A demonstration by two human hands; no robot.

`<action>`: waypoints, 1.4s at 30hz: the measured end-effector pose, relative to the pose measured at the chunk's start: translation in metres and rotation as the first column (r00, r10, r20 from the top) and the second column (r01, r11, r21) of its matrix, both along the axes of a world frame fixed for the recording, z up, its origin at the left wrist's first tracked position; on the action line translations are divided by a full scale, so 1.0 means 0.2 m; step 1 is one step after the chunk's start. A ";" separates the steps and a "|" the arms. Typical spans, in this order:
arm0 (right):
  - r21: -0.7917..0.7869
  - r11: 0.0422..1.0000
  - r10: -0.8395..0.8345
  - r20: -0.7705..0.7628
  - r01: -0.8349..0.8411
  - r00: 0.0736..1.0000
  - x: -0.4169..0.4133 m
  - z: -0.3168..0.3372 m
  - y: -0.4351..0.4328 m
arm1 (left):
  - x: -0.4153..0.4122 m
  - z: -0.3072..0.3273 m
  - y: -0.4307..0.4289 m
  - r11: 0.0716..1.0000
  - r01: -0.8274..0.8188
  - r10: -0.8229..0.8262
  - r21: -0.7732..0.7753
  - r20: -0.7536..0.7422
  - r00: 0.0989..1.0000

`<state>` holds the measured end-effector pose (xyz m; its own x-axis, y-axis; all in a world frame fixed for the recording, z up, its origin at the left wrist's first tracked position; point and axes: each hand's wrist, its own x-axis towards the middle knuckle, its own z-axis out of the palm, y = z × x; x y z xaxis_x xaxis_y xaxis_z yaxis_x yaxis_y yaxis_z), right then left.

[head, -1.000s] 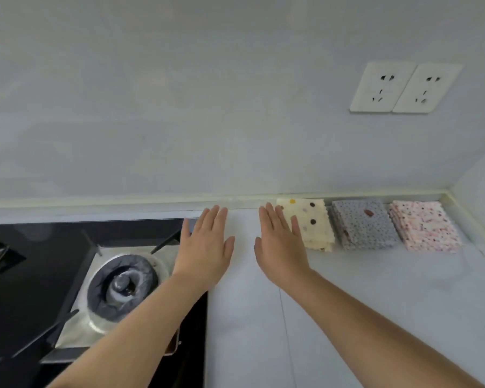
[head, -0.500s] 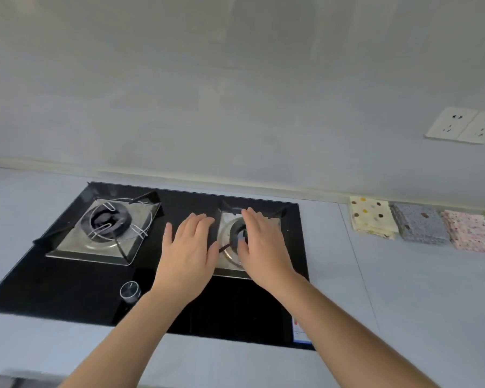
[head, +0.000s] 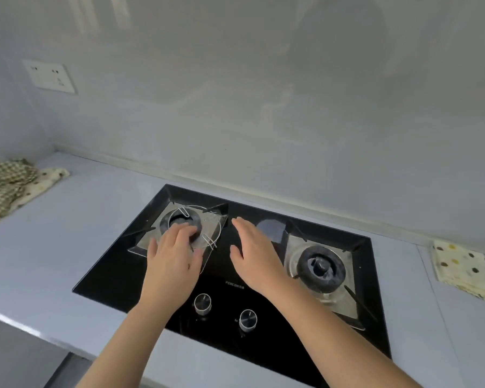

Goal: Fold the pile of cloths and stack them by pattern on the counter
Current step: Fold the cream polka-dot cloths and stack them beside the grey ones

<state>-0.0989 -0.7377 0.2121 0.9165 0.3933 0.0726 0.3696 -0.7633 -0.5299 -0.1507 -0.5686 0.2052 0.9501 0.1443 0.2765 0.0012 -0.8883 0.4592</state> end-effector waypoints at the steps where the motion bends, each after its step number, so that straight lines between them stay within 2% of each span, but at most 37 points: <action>1: 0.005 1.000 0.018 0.003 -0.018 1.000 0.01 0.00 0.04 | 0.00 0.00 0.04 1.000 -0.011 0.011 -0.009 -0.010 1.000; 7: 0.006 0.997 0.082 -0.018 -0.081 0.997 0.11 0.01 0.48 | 0.09 -0.03 0.52 0.996 -0.080 0.080 -0.037 -0.018 0.997; 14: 0.013 1.000 -0.024 -0.064 0.025 0.998 0.16 -0.02 1.02 | 0.17 -0.03 1.10 1.000 0.008 -0.006 0.030 -0.084 0.996; 19: 0.029 1.000 -0.008 -0.112 0.011 0.994 0.16 -0.04 1.31 | 0.18 -0.03 1.41 1.000 0.008 -0.006 0.023 -0.104 0.995; 22: -0.009 0.999 0.041 -0.102 -0.042 0.994 0.20 -0.08 1.46 | 0.16 -0.07 1.58 0.999 -0.031 0.034 0.029 -0.106 0.994; 29: -0.095 0.972 0.196 -0.193 -0.217 0.962 0.29 -0.21 1.96 | 0.14 -0.22 2.08 0.984 -0.162 0.170 0.068 -0.134 0.976; 35: -0.199 0.935 0.245 -0.238 -0.294 0.940 0.55 -0.29 2.49 | 0.44 -0.34 2.66 0.970 -0.174 0.208 0.168 -0.215 0.954; 42: -0.312 0.908 0.204 -0.254 -0.280 0.945 0.96 -0.48 3.28 | 0.93 -0.55 3.28 0.957 0.004 0.104 0.289 -0.357 0.928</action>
